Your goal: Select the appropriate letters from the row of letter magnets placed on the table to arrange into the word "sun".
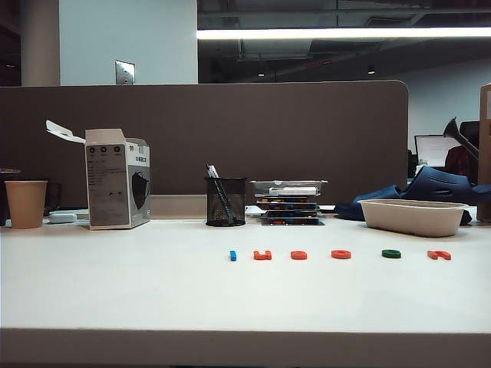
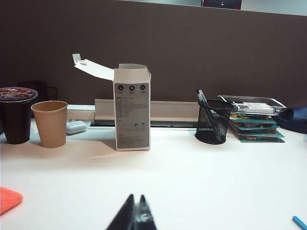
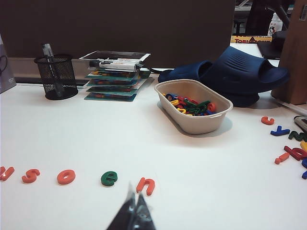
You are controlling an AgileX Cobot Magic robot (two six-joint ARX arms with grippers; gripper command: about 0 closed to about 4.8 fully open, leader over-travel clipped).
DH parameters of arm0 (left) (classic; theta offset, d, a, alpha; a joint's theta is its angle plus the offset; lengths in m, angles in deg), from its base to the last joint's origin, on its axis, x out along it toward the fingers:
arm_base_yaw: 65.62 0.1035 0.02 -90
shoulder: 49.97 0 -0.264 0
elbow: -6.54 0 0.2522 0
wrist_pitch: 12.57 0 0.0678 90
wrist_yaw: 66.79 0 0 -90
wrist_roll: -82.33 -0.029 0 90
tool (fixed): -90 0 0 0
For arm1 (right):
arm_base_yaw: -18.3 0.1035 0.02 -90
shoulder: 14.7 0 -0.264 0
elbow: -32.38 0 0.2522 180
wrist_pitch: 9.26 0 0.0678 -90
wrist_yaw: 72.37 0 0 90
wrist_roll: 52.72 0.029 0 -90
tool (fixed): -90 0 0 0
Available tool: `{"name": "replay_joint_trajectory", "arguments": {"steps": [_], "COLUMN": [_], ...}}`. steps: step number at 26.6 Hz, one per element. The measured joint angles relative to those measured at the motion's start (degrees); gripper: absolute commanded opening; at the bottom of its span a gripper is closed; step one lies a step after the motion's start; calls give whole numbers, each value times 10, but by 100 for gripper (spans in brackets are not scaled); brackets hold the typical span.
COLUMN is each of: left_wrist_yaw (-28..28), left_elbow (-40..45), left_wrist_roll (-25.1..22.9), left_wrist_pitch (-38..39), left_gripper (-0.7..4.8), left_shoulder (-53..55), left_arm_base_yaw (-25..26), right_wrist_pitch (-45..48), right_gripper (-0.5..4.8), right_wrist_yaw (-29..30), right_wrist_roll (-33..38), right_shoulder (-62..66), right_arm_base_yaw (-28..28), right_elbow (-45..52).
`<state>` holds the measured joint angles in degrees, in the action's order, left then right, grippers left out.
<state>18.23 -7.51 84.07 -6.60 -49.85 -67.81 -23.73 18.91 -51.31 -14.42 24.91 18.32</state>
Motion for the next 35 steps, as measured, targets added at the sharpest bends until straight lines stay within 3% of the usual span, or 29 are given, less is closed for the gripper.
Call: {"name": "replay_joint_trajectory", "arguments": {"steps": [22, 24, 28, 29, 35], "left_wrist_yaw": [-1, -19, -51, -78, -168], "left_elbow": [-7, -54, -147, -201, -396], "left_wrist_roll": [15, 51, 76, 80, 59], "left_wrist_pitch": [5, 57, 179, 257, 422], "left_gripper": [-5, -5, -5, -5, -5], "left_shoulder": [0, 0, 1, 8, 90], "left_arm_base_yaw": [0, 0, 0, 0, 0], "right_wrist_pitch": [0, 0, 0, 0, 0], "right_gripper": [3, 3, 3, 3, 3], "right_wrist_yaw": [0, 0, 0, 0, 0], "right_wrist_roll": [0, 0, 0, 0, 0], "right_shoulder": [0, 0, 0, 0, 0], "right_arm_base_yaw": [0, 0, 0, 0, 0], "right_elbow": [0, 0, 0, 0, 0]}}
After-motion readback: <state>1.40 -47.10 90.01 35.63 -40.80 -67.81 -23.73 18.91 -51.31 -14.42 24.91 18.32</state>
